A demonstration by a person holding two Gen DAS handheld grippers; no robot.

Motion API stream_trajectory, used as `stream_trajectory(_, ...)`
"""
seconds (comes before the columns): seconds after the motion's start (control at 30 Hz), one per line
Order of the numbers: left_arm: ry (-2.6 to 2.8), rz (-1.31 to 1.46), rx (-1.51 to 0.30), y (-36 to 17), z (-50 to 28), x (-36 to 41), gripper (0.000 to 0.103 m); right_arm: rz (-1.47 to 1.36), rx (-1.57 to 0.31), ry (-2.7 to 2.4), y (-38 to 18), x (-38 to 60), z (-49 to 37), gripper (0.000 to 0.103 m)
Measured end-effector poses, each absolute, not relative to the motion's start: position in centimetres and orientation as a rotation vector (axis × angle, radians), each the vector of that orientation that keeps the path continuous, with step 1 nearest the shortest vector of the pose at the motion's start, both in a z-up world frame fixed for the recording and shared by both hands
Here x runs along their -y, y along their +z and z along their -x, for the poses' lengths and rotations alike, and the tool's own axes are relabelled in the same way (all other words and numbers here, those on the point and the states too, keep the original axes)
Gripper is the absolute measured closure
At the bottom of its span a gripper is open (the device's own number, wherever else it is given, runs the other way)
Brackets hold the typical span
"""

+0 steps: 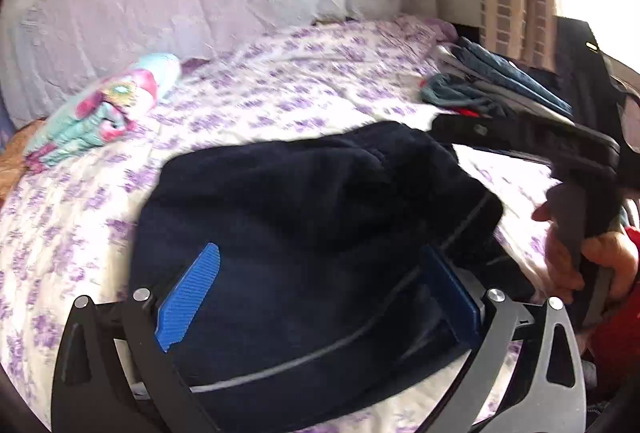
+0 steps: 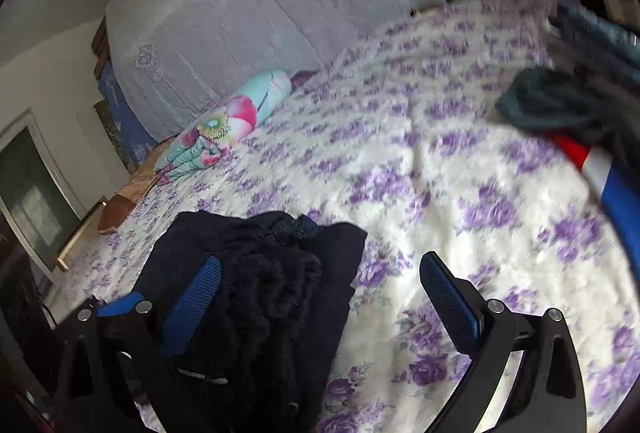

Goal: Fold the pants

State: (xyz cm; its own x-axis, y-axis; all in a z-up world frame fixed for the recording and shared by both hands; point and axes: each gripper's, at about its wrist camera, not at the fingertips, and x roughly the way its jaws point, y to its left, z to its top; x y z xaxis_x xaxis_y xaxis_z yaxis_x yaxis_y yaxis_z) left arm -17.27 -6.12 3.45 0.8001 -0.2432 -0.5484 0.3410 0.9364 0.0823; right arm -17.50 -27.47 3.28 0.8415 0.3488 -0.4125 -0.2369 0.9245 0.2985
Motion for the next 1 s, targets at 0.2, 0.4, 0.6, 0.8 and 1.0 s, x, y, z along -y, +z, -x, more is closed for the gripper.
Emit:
stream_trajectory(0.2,-0.133,0.037,-0.688,3.4,14.2,-2.0,0.005,-0.094,-0.675,0.371,1.8,24.0,16.1,0.003)
stream_trajectory(0.4,-0.160,0.129,-0.779,-0.2,13.3,-3.5,0.004,-0.170,-0.861,0.370,-1.0,24.4,13.5,0.003)
stream_trajectory(0.6,-0.098,0.042,-0.734,0.2,14.1,-2.4,0.004,-0.198,-0.868,0.326,-1.0,24.4,14.3,0.003)
stream_trajectory(0.8,-0.093,0.034,-0.725,0.3,14.3,-2.3,0.004,-0.229,-0.866,0.334,-1.3,24.9,14.6,0.003)
stream_trajectory(1.0,-0.106,0.042,-0.722,0.4,14.6,-2.5,0.004,-0.249,-0.872,0.348,-1.4,25.0,15.0,0.003)
